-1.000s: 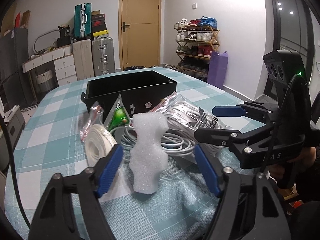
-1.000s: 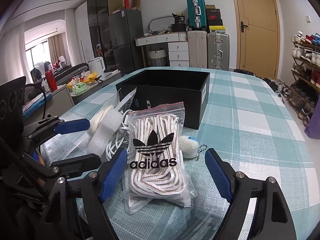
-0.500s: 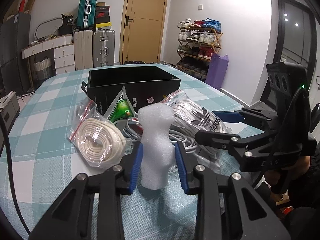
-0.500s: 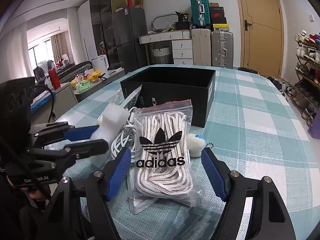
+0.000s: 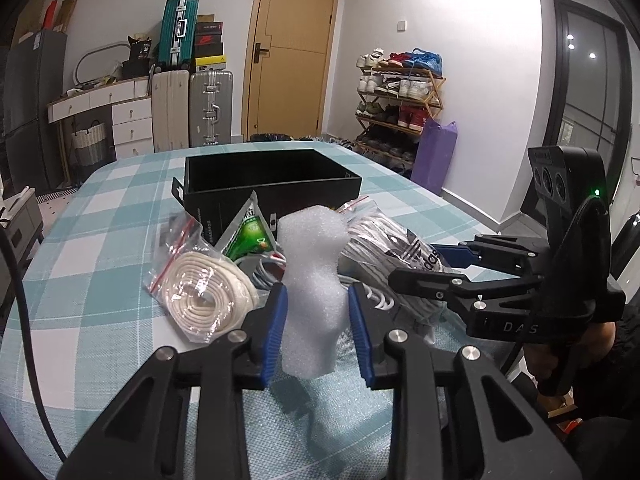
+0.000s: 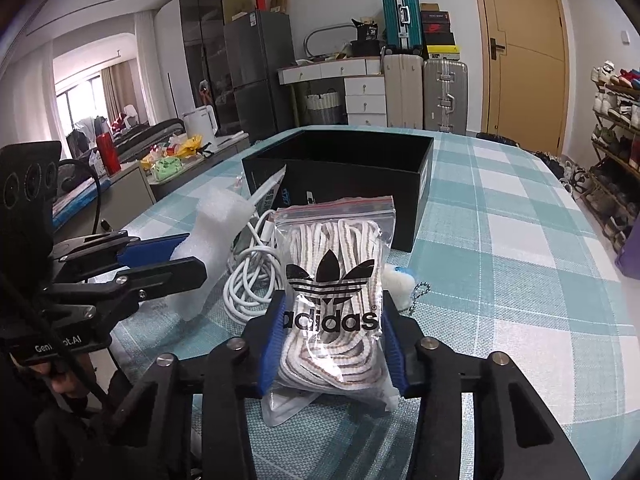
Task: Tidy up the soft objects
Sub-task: 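Carry the foam piece and adidas bag over the black box with both grippers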
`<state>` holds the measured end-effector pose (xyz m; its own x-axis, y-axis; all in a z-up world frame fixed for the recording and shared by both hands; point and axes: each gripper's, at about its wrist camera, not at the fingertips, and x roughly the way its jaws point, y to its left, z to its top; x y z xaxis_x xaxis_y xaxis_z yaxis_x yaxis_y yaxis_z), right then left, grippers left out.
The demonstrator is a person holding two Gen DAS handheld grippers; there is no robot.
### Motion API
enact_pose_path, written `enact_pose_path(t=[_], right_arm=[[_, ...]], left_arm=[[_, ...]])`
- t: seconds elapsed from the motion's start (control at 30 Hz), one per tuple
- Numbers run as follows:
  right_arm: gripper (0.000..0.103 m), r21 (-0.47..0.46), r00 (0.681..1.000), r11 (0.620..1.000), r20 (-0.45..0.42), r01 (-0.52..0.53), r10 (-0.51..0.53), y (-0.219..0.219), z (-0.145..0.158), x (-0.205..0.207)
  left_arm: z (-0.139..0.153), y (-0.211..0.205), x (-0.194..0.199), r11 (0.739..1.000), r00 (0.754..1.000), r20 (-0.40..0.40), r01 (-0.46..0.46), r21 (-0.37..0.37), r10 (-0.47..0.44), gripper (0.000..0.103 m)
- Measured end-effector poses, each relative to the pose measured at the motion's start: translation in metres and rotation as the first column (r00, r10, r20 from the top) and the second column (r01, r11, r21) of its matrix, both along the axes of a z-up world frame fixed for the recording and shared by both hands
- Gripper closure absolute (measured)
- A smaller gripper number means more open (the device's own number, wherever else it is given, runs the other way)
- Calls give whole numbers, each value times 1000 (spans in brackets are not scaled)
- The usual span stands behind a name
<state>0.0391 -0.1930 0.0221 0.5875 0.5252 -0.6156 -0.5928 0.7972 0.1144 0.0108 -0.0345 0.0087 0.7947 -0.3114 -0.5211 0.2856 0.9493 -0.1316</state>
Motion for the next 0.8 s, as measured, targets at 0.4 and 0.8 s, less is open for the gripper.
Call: enact_pose_path(t=[0.4, 0.8], right_arm=[[60, 87, 997, 996, 73, 8, -15, -13, 29, -13], [60, 149, 994, 989, 111, -5, -12, -12, 67, -10]], left_arm=[[23, 9, -4, 999, 998, 51, -35, -21, 36, 74], [53, 24, 10, 994, 990, 89, -104, -24, 106, 73]])
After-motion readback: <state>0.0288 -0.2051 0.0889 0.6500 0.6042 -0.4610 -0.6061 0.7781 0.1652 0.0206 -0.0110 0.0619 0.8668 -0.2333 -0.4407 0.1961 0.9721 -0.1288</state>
